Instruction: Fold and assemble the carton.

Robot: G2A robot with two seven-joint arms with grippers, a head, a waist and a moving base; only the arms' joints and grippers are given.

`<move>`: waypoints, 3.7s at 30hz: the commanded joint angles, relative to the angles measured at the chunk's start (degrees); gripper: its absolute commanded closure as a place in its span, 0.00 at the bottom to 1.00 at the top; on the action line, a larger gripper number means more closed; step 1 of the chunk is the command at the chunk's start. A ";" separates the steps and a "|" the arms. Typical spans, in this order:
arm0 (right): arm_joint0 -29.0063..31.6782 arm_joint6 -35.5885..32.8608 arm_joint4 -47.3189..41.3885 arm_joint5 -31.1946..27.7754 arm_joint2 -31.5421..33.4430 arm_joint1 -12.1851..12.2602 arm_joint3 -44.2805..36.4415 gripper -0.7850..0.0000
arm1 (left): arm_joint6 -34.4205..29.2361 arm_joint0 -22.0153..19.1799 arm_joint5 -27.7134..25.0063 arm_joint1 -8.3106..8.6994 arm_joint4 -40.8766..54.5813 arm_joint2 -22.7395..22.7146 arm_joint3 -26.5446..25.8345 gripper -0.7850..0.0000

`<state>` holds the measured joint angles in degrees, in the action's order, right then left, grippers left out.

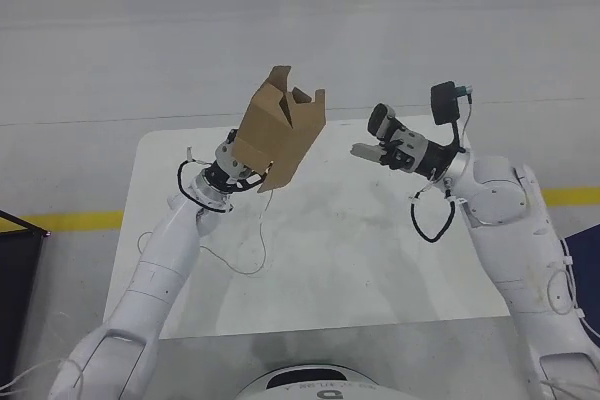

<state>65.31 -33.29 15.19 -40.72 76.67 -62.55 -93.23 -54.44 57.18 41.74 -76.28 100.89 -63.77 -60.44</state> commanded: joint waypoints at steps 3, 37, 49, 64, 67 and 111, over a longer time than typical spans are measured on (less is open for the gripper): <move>-0.78 1.82 2.63 0.67 -2.83 -0.45 2.98 0.00 | -1.98 -1.93 -0.16 -0.96 -0.41 2.19 2.13 1.00; -3.77 6.67 1.28 -3.50 -11.93 -2.11 0.33 0.00 | -11.49 -8.72 -11.03 -3.71 -12.61 5.00 11.65 1.00; -5.07 6.52 2.47 -2.74 -13.90 -2.50 -0.44 0.00 | -15.01 -10.44 -14.90 -4.18 -17.45 5.10 15.20 1.00; -6.15 8.04 3.52 -1.88 -14.32 -2.81 0.14 0.00 | -17.63 -11.38 -13.94 -4.47 -18.01 3.63 17.39 1.00; -5.20 8.73 4.06 -1.69 -12.44 -2.48 -0.07 0.00 | -18.45 -11.32 -12.05 -4.58 -16.74 3.22 17.54 1.00; 0.32 10.49 7.32 18.35 -3.09 -1.71 -6.16 0.00 | -20.38 -11.25 -12.28 -1.48 -12.25 10.54 11.95 1.00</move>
<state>65.82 -22.73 22.65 -22.15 73.86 -64.21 -99.25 -74.83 45.98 29.46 -77.87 88.48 -53.36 -48.57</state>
